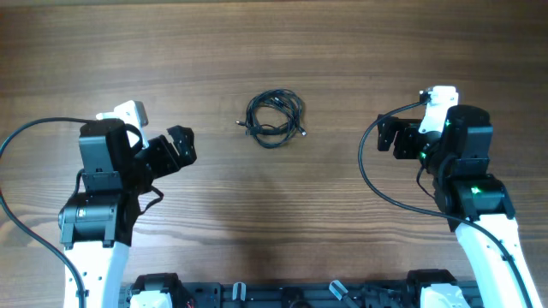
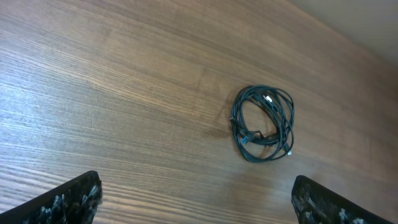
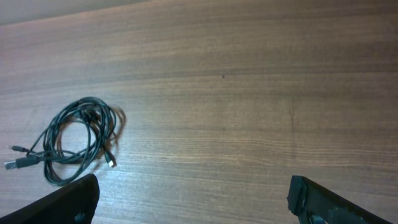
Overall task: Untangle cables
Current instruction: 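Raise both arms and move grippers toward the black cable bundle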
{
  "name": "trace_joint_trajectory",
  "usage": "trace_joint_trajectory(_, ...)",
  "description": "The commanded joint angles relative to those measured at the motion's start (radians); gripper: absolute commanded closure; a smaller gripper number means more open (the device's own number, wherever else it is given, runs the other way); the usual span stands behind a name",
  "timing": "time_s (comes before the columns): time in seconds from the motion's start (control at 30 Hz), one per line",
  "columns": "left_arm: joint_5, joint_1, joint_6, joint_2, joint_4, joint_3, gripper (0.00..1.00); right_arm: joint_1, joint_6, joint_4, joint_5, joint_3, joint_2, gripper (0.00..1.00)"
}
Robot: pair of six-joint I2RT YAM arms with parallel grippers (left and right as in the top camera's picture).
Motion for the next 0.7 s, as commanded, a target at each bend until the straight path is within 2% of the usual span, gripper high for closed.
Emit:
trace_joint_trajectory(0.0, -0.013, -0.004, -0.025, 0.027, 0.008, 0.023, 0.00, -0.005, 0.003, -0.010, -0.017, 0.023, 0.014, 0.00)
trace_joint_trajectory(0.13, -0.013, -0.005, -0.025, 0.080, 0.006, 0.051, 0.00, 0.016, -0.024, -0.024, -0.016, 0.039, 0.035, 0.00)
trace_joint_trajectory(0.4, -0.013, -0.029, -0.024, 0.237, -0.007, 0.154, 0.00, 0.077, -0.085, -0.165, -0.013, 0.166, 0.137, 0.00)
trace_joint_trajectory(0.67, -0.068, -0.188, -0.024, 0.418, 0.038, 0.195, 0.00, 0.140, -0.100, -0.211, -0.013, 0.193, 0.240, 0.00)
